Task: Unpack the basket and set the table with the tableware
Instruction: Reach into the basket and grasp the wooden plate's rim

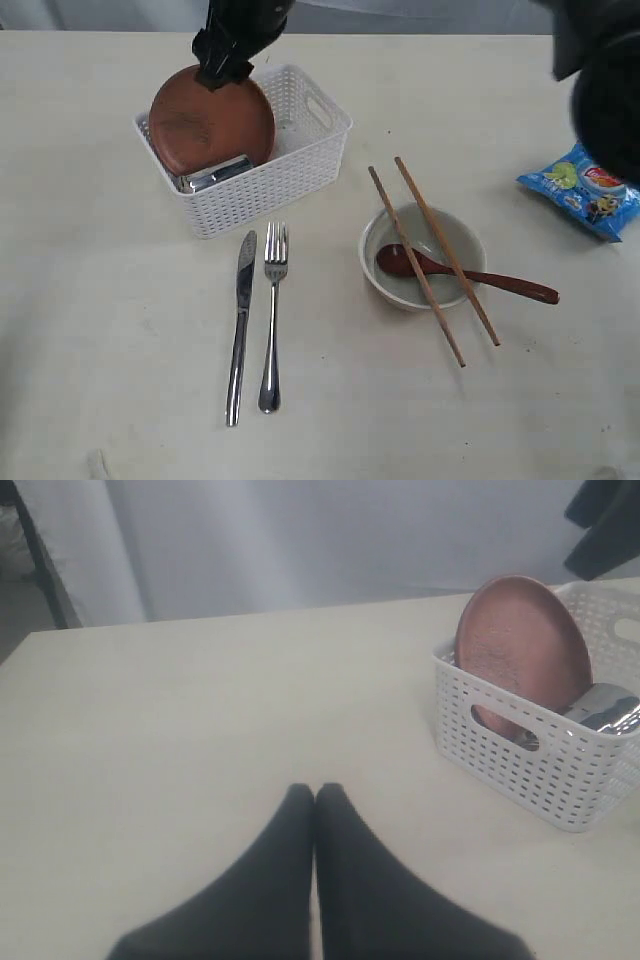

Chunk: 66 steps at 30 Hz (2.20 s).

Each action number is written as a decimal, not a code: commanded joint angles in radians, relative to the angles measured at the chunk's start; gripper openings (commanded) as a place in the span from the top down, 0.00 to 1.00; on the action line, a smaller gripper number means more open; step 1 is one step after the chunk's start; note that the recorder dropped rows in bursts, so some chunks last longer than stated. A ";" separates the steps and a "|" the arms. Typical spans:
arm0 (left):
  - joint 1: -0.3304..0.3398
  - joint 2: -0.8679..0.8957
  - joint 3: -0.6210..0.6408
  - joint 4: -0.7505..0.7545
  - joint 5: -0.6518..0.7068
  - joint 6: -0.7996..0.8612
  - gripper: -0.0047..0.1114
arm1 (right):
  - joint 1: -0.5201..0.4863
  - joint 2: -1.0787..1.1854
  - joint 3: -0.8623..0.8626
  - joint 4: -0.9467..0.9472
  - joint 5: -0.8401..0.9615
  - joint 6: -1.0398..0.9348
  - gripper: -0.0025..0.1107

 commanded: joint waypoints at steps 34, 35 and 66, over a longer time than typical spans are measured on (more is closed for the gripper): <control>0.004 -0.005 0.003 0.000 -0.007 0.002 0.96 | 0.015 0.125 -0.148 -0.115 0.119 -0.017 0.98; 0.004 -0.005 0.003 0.000 -0.007 0.002 0.96 | 0.015 0.113 -0.148 -0.151 0.120 0.005 0.98; 0.004 -0.005 0.003 0.000 -0.007 0.002 0.96 | -0.143 -0.034 -0.148 0.048 0.357 0.270 0.71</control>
